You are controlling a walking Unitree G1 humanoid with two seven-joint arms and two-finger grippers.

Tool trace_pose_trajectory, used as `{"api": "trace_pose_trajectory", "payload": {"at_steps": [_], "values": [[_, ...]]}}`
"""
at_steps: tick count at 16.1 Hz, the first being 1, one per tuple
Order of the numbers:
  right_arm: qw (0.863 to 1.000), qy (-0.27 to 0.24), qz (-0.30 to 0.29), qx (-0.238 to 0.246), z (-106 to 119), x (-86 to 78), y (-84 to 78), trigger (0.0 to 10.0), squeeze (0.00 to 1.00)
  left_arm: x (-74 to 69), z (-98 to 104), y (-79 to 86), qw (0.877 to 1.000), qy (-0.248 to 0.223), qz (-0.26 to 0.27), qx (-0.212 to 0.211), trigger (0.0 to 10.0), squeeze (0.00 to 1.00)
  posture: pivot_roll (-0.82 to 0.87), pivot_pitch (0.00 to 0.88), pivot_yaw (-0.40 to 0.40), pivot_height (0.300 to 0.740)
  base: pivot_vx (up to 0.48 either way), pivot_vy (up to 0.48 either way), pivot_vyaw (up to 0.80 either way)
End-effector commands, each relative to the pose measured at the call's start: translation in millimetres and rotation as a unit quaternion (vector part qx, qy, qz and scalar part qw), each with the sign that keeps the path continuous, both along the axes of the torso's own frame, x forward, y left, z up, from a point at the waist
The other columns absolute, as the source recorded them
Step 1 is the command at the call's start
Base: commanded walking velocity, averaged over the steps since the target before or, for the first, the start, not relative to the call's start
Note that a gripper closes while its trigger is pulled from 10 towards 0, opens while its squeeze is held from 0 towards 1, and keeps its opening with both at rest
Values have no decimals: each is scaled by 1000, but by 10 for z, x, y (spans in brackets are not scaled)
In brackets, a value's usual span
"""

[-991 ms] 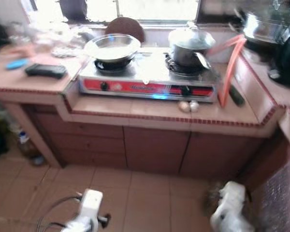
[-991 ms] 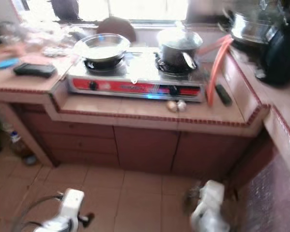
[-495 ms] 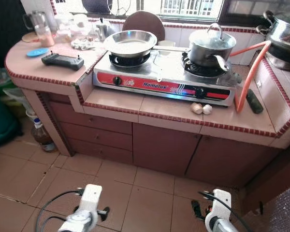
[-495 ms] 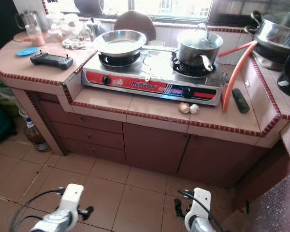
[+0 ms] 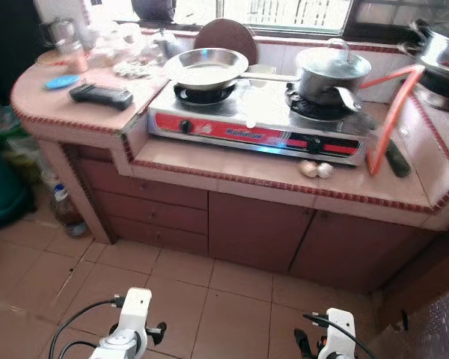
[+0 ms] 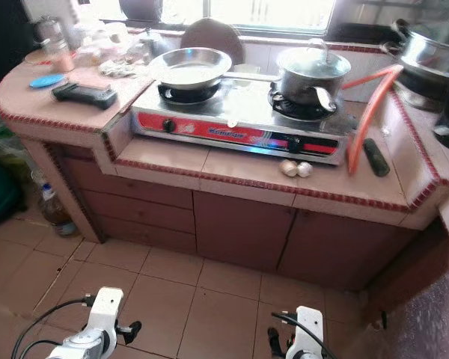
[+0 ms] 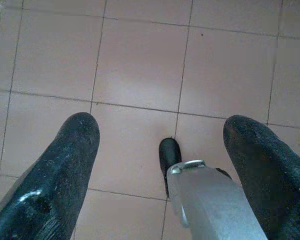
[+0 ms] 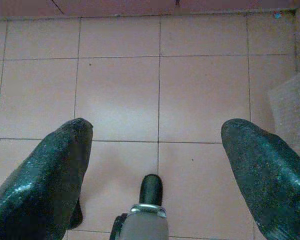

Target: Kitchen organization

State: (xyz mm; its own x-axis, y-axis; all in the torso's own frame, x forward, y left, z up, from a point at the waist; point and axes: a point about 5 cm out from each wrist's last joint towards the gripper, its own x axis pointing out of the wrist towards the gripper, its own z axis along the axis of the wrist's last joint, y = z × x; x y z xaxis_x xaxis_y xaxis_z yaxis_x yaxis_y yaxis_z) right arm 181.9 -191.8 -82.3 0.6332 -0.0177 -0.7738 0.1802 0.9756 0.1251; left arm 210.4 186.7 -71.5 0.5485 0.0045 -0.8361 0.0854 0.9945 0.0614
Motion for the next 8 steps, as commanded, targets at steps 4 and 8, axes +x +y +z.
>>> {"api": "trace_pose_trajectory", "payload": {"at_steps": [4,8], "values": [[1000,11,13,-8,-24,-51,-9,10000,0,-41,-17,57,1000,9,1,15,10000,0,169,0,-32,740,0,438,0],[999,16,23,-16,-36,-78,-12,10000,0,-41,-17,58,1000,12,2,15,10000,0,172,0,-34,740,0,436,0]]}}
